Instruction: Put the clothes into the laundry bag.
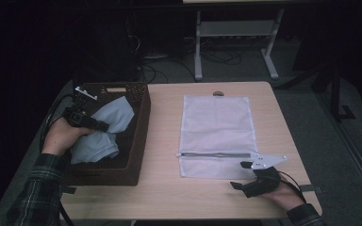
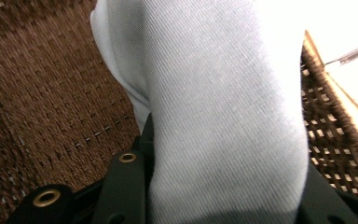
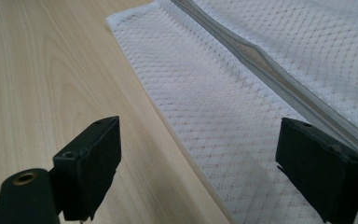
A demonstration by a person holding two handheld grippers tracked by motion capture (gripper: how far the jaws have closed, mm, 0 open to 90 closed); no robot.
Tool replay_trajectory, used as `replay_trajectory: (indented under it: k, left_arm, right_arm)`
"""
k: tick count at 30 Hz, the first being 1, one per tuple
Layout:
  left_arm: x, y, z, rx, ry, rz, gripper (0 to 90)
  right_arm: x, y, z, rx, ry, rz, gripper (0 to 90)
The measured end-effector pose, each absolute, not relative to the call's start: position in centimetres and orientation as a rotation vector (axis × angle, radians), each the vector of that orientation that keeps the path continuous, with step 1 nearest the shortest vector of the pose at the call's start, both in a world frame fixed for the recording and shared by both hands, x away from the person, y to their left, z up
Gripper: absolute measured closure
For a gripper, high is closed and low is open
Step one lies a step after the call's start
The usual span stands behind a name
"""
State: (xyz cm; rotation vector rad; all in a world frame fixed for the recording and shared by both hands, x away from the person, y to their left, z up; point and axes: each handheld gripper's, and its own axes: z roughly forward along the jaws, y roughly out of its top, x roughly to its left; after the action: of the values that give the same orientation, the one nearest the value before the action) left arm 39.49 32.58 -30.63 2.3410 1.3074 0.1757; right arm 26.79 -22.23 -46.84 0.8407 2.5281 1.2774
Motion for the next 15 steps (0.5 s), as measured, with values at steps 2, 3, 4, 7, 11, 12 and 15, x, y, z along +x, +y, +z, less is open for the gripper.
replay_trajectory:
  k: [2, 3, 4, 7, 11, 12, 15]
  left_arm:
    - [39.3, 32.2, -30.0, 2.347, 1.291, 0.186, 61.9]
    - [39.2, 32.1, -29.6, 2.344, 1.283, 0.190, 61.9]
    - [39.0, 31.8, -29.0, 2.339, 1.270, 0.191, 62.0]
    - [38.8, 31.2, -28.2, 2.331, 1.239, 0.191, 62.0]
    - [38.6, 30.5, -27.5, 2.340, 1.210, 0.191, 62.0]
    - [38.6, 30.3, -27.2, 2.344, 1.198, 0.192, 62.0]
    - [38.4, 29.6, -26.5, 2.343, 1.163, 0.187, 62.0]
  right_arm:
    - [26.8, -22.2, -46.8, 0.840, 2.528, 1.278, 13.7]
    - [26.8, -22.2, -46.8, 0.839, 2.528, 1.278, 13.7]
    - [26.8, -22.2, -46.8, 0.839, 2.528, 1.278, 13.7]
    - [26.8, -22.2, -46.8, 0.840, 2.528, 1.279, 13.8]
    - [26.8, -22.2, -46.8, 0.838, 2.527, 1.279, 13.8]
    - [26.8, -22.2, -46.8, 0.839, 2.527, 1.278, 13.7]
    - [26.8, -22.2, -46.8, 0.842, 2.525, 1.279, 13.7]
